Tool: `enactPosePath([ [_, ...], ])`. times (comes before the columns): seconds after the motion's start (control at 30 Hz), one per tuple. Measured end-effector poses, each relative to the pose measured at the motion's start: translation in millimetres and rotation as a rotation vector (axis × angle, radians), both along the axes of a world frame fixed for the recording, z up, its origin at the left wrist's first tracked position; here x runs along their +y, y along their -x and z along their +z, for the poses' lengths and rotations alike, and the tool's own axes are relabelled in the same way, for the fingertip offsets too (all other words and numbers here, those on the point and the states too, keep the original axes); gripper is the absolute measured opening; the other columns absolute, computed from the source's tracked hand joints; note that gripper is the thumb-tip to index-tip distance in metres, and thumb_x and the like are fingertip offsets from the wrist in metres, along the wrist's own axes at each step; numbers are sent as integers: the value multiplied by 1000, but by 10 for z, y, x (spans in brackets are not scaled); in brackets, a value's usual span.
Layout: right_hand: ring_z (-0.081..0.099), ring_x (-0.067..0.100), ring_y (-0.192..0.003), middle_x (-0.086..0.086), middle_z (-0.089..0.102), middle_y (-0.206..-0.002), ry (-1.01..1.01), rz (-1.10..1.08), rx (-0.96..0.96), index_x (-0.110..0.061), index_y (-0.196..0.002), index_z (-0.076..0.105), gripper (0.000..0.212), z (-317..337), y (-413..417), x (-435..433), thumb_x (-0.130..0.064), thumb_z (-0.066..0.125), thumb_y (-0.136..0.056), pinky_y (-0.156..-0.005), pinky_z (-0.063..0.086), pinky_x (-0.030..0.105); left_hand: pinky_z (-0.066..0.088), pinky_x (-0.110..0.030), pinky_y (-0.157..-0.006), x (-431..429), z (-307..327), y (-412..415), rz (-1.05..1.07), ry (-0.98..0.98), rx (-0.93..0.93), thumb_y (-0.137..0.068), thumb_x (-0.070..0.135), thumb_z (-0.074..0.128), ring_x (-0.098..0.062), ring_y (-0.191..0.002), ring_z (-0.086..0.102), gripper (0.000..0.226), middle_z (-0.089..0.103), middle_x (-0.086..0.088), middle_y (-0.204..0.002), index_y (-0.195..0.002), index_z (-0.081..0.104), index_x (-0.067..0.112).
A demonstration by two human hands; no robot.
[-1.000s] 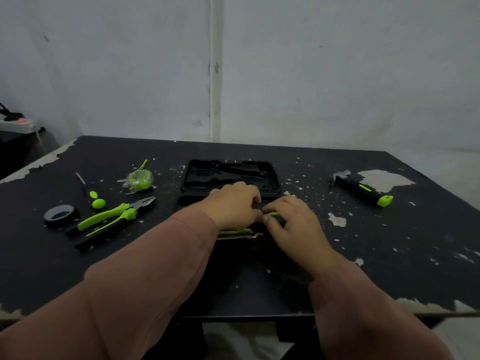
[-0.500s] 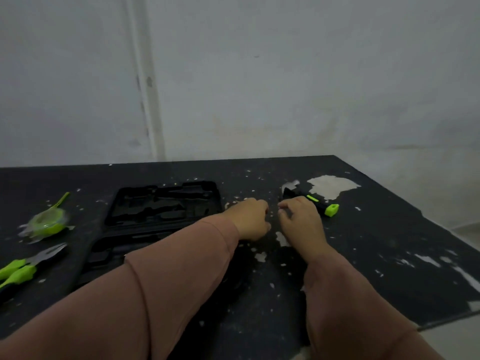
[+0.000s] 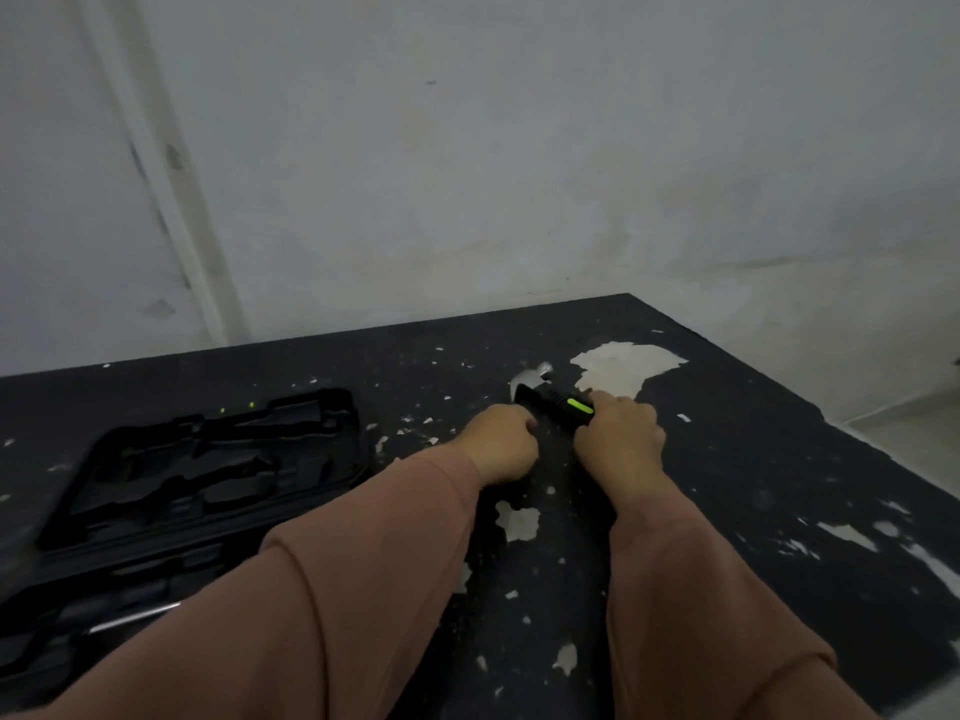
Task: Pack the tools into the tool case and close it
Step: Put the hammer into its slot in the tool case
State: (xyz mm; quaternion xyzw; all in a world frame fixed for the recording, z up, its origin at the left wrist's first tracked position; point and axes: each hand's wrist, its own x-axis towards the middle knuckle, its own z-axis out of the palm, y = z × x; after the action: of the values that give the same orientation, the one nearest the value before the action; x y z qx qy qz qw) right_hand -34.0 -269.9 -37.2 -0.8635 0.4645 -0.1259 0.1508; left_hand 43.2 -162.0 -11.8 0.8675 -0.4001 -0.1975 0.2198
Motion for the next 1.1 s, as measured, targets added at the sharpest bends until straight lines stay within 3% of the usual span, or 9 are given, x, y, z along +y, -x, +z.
enactPosePath([
  [0.27, 51, 29, -108, 9, 57, -114, 47, 120, 25, -16, -112, 54, 32, 9, -86, 207, -29, 53, -82, -89, 37, 41, 47, -37, -97, -43, -3, -64, 148, 103, 148, -90, 3, 43, -32, -113, 58, 33, 63, -19, -121, -116, 62, -1],
  [0.37, 54, 30, -95, 12, 55, -109, -44, 155, -106, -12, -105, 56, 28, 34, -80, 272, -25, 55, -80, -81, 44, 37, 49, -37, -90, -46, -12, -69, 214, 182, 270, -89, 7, 44, -31, -100, 61, 34, 63, -22, -119, -116, 61, -4],
  [0.47, 50, 28, -92, 13, 50, -113, -144, 171, -203, -11, -110, 54, 30, 60, -88, 341, -20, 54, -82, -72, 38, 31, 47, -36, -74, -45, -4, -68, 281, 241, 362, -89, 12, 47, -23, -78, 56, 28, 65, -17, -96, -106, 65, -1],
  [0.63, 49, 27, -94, 12, 48, -110, -202, 180, -347, -10, -115, 54, 31, 106, -95, 483, -14, 48, -85, -76, 39, 31, 52, -37, -77, -22, -8, -60, 415, 407, 661, -88, 21, 59, -27, -74, 63, 16, 66, -13, -84, -78, 62, 8],
  [0.77, 50, 18, -85, 2, 44, -98, -213, 255, -507, -17, -110, 57, 24, 118, -108, 666, -16, 50, -86, -67, 36, 25, 55, -50, -84, 65, 55, -75, 473, 575, 733, -80, 17, 67, -34, -84, 69, 18, 71, -21, -91, -86, 70, 1],
  [0.83, 46, 8, -80, -1, 43, -102, -213, 299, -565, -19, -119, 54, 31, 152, -107, 734, -19, 52, -88, -62, 32, 17, 54, -45, -84, 139, 119, -103, 476, 616, 755, -82, 13, 66, -32, -81, 67, 11, 70, -18, -86, -82, 69, 3],
  [0.93, 42, 7, -88, -5, 41, -102, -201, 397, -622, -20, -128, 50, 40, 195, -85, 846, -22, 55, -88, -65, 30, 12, 53, -38, -79, 302, 198, -185, 469, 628, 750, -85, 11, 62, -26, -81, 63, 6, 66, -14, -87, -82, 65, 6],
  [1.03, 47, 7, -90, -4, 49, -103, -189, 493, -656, -21, -126, 53, 37, 213, -72, 972, -26, 55, -89, -70, 32, 6, 52, -36, -71, 539, 256, -261, 451, 638, 782, -89, 9, 56, -26, -80, 63, 10, 64, -14, -86, -94, 62, 2],
  [1.1, 52, 5, -92, -2, 55, -104, -163, 538, -716, -18, -120, 59, 31, 211, -90, 1036, -24, 56, -90, -75, 40, 11, 50, -39, -73, 740, 297, -292, 422, 643, 795, -90, 8, 53, -30, -79, 62, 15, 63, -18, -86, -99, 61, -1],
])
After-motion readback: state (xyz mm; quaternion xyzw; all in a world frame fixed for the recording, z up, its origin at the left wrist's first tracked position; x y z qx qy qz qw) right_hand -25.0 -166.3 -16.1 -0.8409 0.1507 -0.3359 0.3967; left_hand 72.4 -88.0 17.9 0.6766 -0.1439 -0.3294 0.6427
